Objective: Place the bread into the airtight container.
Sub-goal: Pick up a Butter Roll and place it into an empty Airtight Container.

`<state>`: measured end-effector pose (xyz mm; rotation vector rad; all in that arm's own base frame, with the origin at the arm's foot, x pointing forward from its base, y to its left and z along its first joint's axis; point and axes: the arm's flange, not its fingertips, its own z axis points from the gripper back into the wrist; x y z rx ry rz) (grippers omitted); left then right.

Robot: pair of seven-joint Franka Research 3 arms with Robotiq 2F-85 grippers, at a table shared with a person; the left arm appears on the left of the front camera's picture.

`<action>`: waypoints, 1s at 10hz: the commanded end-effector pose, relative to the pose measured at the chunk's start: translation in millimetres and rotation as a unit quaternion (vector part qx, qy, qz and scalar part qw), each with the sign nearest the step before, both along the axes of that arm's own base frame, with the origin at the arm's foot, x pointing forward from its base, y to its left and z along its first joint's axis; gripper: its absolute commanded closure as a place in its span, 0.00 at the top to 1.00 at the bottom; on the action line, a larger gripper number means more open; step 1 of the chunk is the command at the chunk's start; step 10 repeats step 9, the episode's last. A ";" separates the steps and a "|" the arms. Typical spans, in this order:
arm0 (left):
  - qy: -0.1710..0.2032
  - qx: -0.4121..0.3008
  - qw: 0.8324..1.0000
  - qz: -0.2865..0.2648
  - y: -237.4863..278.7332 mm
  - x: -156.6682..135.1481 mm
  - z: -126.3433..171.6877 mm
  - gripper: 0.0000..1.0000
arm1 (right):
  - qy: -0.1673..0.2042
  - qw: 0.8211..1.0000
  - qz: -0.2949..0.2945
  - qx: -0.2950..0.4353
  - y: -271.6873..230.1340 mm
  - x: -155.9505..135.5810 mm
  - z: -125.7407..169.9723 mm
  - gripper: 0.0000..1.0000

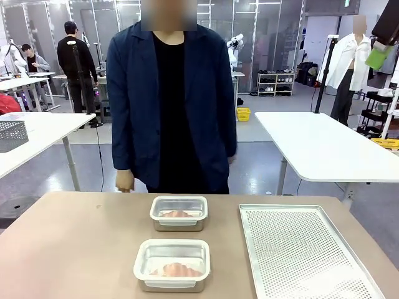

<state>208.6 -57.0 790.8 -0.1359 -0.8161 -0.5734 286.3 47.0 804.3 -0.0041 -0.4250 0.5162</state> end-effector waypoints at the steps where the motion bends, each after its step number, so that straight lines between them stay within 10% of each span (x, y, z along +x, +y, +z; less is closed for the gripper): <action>1: -0.001 0.003 1.000 -0.003 0.2 -0.3 0.7 1.00 | -0.001 1.000 0.002 -0.004 -0.7 -1.1 0.1 1.00; 10: -0.001 0.003 1.000 -0.003 0.2 -0.3 0.7 1.00 | -0.001 1.000 0.002 -0.004 -0.7 -1.1 0.1 1.00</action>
